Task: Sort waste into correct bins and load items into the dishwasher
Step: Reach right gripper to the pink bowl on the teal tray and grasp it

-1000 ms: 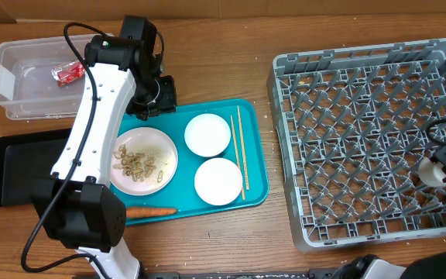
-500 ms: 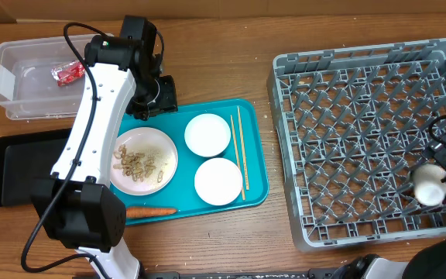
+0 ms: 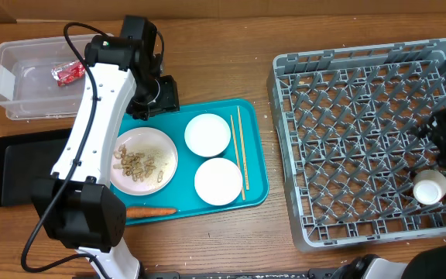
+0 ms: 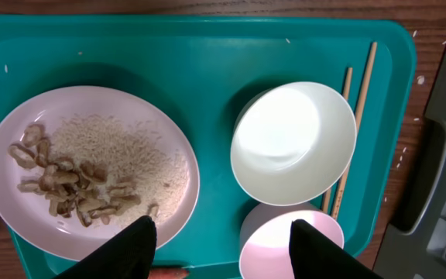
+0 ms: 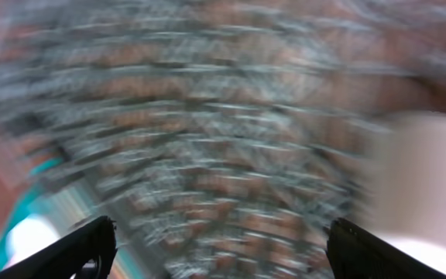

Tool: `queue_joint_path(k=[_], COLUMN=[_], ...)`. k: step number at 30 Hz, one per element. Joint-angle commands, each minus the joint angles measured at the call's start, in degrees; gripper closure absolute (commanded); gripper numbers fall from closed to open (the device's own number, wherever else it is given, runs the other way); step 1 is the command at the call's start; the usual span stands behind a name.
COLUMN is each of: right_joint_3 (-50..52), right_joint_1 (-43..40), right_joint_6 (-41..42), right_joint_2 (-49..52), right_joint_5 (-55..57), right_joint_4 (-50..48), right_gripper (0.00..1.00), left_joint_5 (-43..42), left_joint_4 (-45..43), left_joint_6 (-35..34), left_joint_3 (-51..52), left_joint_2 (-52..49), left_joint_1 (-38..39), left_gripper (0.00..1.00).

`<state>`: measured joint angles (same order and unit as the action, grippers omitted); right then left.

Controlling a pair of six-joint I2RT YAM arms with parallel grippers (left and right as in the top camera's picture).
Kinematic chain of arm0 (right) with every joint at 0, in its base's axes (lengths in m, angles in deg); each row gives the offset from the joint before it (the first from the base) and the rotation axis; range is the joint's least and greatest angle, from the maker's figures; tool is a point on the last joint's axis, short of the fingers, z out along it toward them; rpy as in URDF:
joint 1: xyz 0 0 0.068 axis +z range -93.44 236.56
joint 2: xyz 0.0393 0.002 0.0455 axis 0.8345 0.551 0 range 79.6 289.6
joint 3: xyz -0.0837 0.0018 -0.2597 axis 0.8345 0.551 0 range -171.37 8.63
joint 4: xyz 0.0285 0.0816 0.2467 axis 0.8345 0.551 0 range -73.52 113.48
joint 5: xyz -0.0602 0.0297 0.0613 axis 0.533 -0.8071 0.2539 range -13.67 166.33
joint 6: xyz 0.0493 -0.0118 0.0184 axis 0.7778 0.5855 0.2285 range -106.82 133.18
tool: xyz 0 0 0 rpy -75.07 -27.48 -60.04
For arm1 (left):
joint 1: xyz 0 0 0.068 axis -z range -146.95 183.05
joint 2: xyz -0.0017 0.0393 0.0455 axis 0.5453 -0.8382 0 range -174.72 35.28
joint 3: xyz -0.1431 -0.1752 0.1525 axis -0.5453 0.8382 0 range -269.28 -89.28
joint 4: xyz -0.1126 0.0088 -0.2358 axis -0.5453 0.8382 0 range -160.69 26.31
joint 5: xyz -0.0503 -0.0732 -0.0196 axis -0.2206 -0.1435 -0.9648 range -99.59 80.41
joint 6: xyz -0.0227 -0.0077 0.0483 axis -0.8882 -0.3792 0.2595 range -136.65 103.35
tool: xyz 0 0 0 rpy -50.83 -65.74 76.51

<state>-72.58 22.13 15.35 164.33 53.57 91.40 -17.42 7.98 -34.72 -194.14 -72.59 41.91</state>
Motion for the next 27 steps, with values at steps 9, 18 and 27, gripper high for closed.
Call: queue_joint_path(k=[9,18,27], right_joint_3=[-4.0,-4.0,-3.9], right_joint_1=[31.3,53.7,64.0], right_joint_6=[-8.2,-6.2,-6.3], right_joint_2=[0.3,10.1,23.1], right_joint_5=[-13.4,-3.3,-3.3], right_joint_4=[-8.1,-9.3,-8.7], right_gripper=[0.11,0.14,0.34], left_joint_5=[1.0,3.2,3.8], left_joint_4=[-0.2,0.9,0.8], left_joint_6=[-0.3,-0.4,-0.8], left_joint_3=[-0.6,0.0,0.0], left_joint_2=[0.3,0.2,0.2], left_joint_1=[1.6,1.1,0.1], left_gripper=[0.37,0.35,0.34])
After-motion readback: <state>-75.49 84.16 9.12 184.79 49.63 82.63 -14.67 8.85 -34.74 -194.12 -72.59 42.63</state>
